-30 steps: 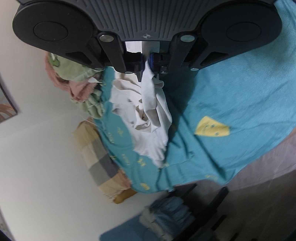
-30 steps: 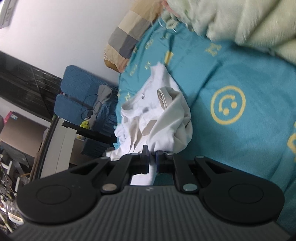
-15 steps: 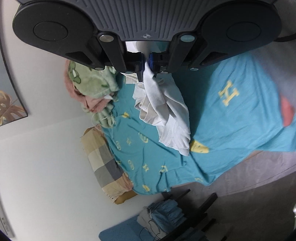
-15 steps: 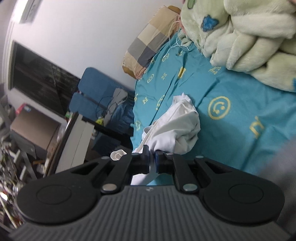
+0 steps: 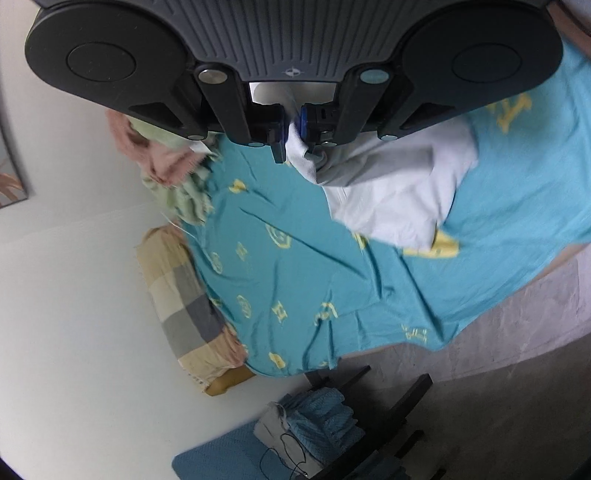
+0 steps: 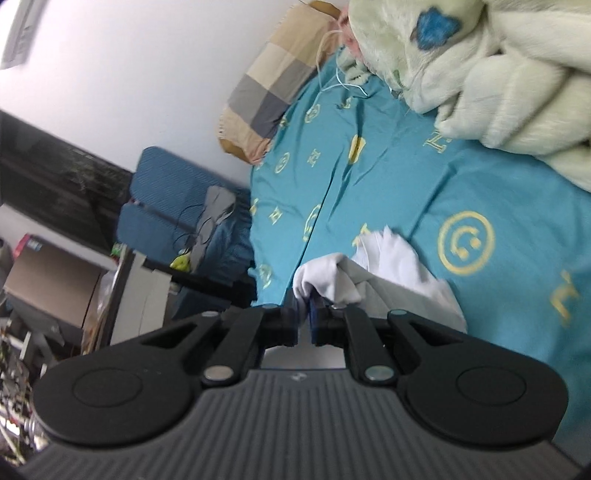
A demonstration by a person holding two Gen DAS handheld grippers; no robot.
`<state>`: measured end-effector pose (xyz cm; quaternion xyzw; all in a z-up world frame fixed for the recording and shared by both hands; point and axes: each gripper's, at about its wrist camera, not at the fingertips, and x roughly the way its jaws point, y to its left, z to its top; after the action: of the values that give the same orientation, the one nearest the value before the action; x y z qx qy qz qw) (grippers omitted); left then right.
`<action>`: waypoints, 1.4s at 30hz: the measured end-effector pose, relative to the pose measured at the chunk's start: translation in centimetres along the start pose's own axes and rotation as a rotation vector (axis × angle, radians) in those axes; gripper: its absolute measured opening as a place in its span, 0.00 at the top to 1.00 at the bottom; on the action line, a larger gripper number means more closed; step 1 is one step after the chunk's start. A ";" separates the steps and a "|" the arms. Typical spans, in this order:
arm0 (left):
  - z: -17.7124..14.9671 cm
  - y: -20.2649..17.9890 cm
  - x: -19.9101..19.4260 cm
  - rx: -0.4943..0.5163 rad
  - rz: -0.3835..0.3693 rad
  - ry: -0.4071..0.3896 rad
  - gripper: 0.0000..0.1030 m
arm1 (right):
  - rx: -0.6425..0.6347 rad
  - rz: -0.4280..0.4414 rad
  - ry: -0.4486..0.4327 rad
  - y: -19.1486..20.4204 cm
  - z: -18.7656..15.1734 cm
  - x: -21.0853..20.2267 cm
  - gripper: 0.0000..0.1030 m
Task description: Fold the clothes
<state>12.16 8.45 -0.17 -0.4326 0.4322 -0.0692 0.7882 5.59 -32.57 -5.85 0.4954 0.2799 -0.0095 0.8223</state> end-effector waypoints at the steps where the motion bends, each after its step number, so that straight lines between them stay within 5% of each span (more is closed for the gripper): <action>1: 0.8 -0.1 1.7 0.008 0.013 -0.002 0.92 | 0.005 -0.009 0.002 -0.1 0.7 1.5 0.91; 10: 5.2 3.5 15.1 0.056 0.117 0.056 0.92 | -0.025 -0.140 0.096 -3.9 3.6 14.7 0.91; 18: 4.3 3.2 17.0 0.210 0.166 0.037 0.89 | -0.085 -0.157 0.140 -5.5 3.9 17.8 0.89; 23: 2.2 0.6 15.3 0.399 0.167 -0.024 0.42 | -0.228 -0.128 0.111 -3.3 3.3 16.3 0.84; 26: 0.8 -0.6 14.8 0.539 0.165 -0.052 0.17 | -0.355 -0.059 0.088 -1.3 2.4 15.3 0.45; 28: -0.1 -1.0 15.2 0.626 0.164 -0.052 0.18 | -0.429 -0.028 0.070 -0.2 1.6 15.0 0.28; 31: -1.1 -1.2 16.5 0.722 0.188 -0.045 0.18 | -0.525 -0.025 0.069 0.7 0.7 15.4 0.29; 35: -2.1 -0.9 18.7 0.823 0.260 -0.038 0.18 | -0.639 -0.134 0.087 0.5 -0.1 17.1 0.29; 42: -3.1 -0.8 20.1 0.895 0.296 -0.034 0.17 | -0.685 -0.186 0.127 -0.3 -0.7 18.7 0.29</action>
<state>22.47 -3.63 -12.87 0.0149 0.4040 -0.1287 0.9055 20.93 -27.23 -15.12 0.1632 0.3613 0.0411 0.9171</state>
